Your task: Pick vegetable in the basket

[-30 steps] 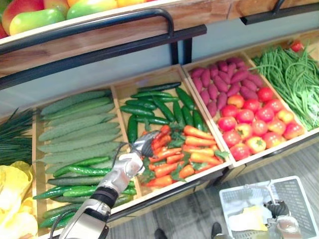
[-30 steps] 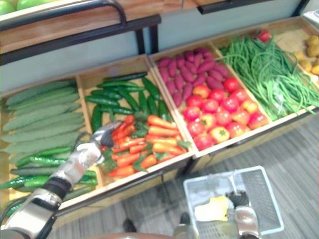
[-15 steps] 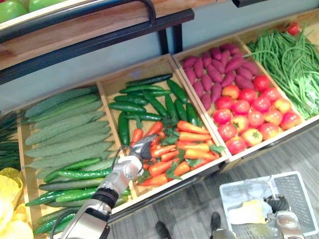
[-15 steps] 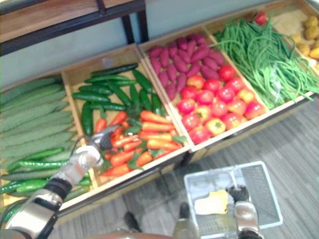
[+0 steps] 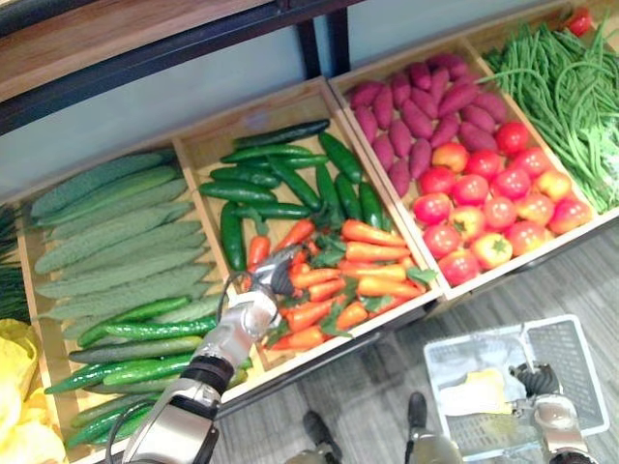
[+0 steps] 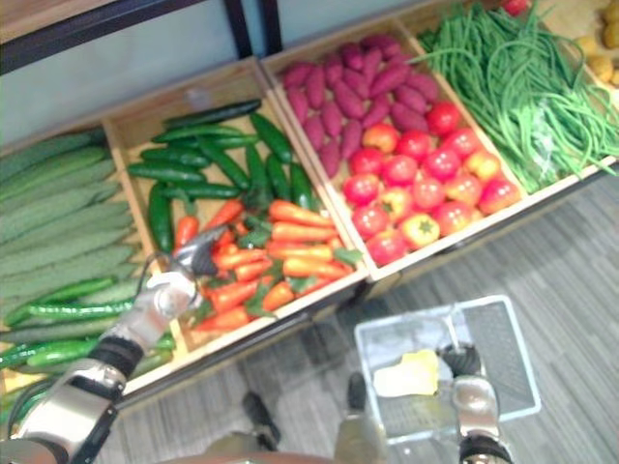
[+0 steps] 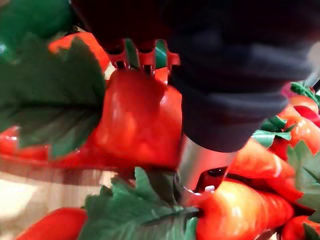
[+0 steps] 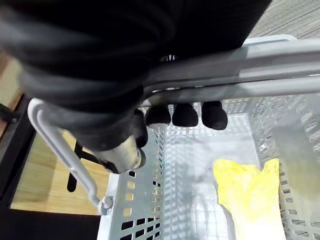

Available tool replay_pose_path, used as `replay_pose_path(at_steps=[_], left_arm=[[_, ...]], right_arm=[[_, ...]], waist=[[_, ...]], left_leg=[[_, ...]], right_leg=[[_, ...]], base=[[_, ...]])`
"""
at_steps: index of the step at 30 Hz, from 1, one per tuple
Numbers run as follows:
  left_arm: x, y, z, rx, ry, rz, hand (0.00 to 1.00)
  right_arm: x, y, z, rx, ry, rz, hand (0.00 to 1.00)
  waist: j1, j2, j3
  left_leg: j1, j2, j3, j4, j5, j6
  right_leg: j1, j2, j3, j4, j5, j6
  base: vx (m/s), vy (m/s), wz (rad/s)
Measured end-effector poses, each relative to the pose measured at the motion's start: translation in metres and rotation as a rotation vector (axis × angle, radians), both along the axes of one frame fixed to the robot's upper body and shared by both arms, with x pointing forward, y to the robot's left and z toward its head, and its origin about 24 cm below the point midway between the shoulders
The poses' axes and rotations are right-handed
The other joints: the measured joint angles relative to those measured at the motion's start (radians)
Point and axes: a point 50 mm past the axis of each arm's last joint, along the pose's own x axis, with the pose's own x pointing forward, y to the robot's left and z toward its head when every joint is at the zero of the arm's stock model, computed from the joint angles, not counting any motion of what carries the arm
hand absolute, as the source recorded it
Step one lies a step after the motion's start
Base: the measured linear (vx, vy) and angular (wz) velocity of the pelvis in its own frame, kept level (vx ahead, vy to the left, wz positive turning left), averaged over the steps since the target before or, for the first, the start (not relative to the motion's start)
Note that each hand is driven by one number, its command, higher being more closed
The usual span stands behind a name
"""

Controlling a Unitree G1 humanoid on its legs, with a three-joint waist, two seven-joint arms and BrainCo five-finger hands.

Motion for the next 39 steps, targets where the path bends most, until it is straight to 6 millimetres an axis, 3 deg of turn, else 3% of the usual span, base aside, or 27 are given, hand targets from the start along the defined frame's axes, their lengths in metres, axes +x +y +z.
replay_pose_path(at_steps=[10, 20, 25, 31, 35, 39], left_arm=[[0.002, 0.0, 0.003, -0.002, -0.003, -0.002, 1.0], [-0.007, -0.004, -0.011, 0.026, 0.06, -0.046, 1.0], [-0.016, -0.009, 0.004, 0.056, -0.018, -0.126, 1.0], [-0.022, -0.015, 0.034, 0.061, -0.154, -0.208, 1.0], [-0.026, -0.016, 0.033, 0.053, -0.159, -0.217, 1.0], [-0.029, -0.01, 0.034, 0.065, -0.178, -0.195, 1.0]], right_arm=[[0.0, 0.002, -0.001, -0.002, 0.01, 0.017, 1.0], [-0.008, 0.001, -0.005, -0.002, 0.031, 0.009, 1.0], [-0.015, -0.001, -0.008, -0.002, 0.047, -0.003, 1.0], [-0.029, -0.006, -0.011, -0.004, 0.067, -0.044, 1.0], [-0.038, -0.006, -0.015, 0.001, 0.089, -0.058, 1.0], [-0.05, 0.001, -0.024, 0.038, 0.11, -0.092, 1.0]], waist=[[-0.001, -0.002, 0.003], [-0.002, -0.001, 0.003], [0.001, 0.001, 0.002], [0.038, -0.002, -0.003], [0.052, -0.007, -0.025], [0.053, -0.033, -0.052]], left_leg=[[0.006, -0.001, -0.001, 0.002, 0.0, 0.0], [0.039, -0.004, -0.049, 0.001, 0.006, 0.008], [0.045, -0.011, -0.082, -0.003, 0.015, 0.02], [0.064, -0.018, -0.108, -0.005, 0.014, 0.021], [0.056, -0.022, -0.112, -0.005, 0.015, 0.022], [0.062, -0.024, -0.126, -0.005, 0.023, 0.033]], right_leg=[[0.007, -0.001, 0.0, 0.0, 0.0, 0.001], [0.069, -0.008, -0.045, 0.0, 0.0, 0.001], [0.1, -0.018, -0.088, 0.004, -0.001, 0.002], [0.14, -0.028, -0.119, 0.002, -0.005, 0.003], [0.14, -0.033, -0.121, -0.002, 0.0, 0.008], [0.159, -0.033, -0.131, -0.01, 0.003, 0.011]], base=[[0.0, -0.002, 0.0], [-0.03, -0.003, 0.12], [-0.06, 0.01, 0.25], [-0.07, 0.016, 0.16], [-0.03, 0.013, 0.05], [0.0, -0.001, 0.09]])
